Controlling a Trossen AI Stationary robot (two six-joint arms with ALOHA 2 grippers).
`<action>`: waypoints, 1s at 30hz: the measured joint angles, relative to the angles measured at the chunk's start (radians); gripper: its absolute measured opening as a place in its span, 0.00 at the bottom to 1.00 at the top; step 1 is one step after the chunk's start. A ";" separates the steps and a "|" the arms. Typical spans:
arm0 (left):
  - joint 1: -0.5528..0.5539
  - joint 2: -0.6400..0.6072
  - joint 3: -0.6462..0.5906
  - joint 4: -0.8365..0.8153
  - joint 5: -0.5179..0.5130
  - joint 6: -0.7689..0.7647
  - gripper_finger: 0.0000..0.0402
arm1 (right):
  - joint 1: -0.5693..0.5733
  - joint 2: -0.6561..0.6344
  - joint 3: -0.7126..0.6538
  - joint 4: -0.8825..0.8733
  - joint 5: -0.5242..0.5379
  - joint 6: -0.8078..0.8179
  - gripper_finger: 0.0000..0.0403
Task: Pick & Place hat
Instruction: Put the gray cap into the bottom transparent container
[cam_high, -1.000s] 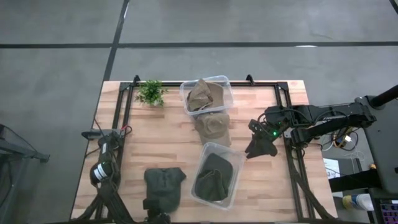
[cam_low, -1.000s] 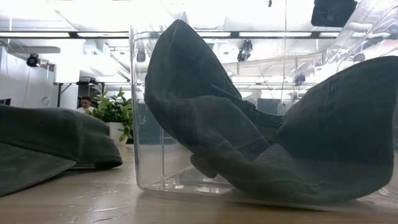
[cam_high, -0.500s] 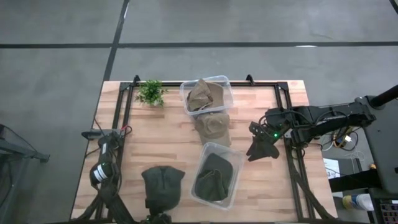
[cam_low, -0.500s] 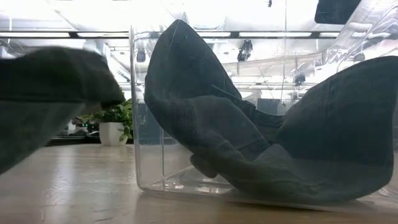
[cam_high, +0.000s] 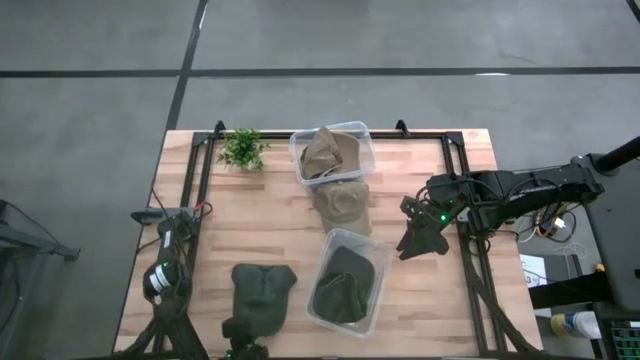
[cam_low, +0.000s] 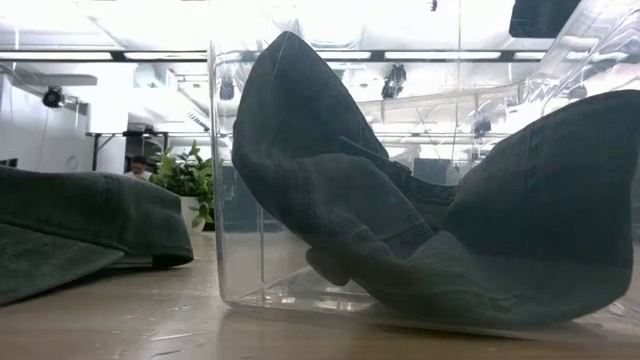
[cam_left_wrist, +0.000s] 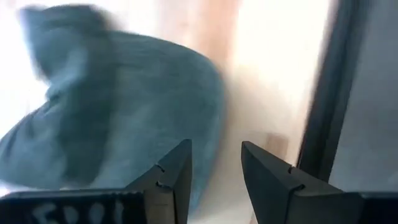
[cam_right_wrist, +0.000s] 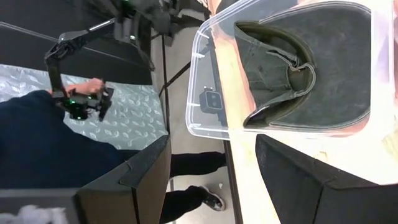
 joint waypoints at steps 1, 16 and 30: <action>0.009 -0.011 0.023 -0.039 0.005 -0.078 0.33 | 0.000 0.000 0.000 0.000 0.000 0.002 0.57; 0.003 -0.179 0.102 0.472 -0.327 -0.769 0.33 | 0.000 0.002 0.000 0.010 0.010 -0.060 0.57; -0.111 -0.165 -0.308 1.661 -0.850 -0.402 0.33 | 0.000 0.000 0.000 0.111 -0.002 0.037 0.57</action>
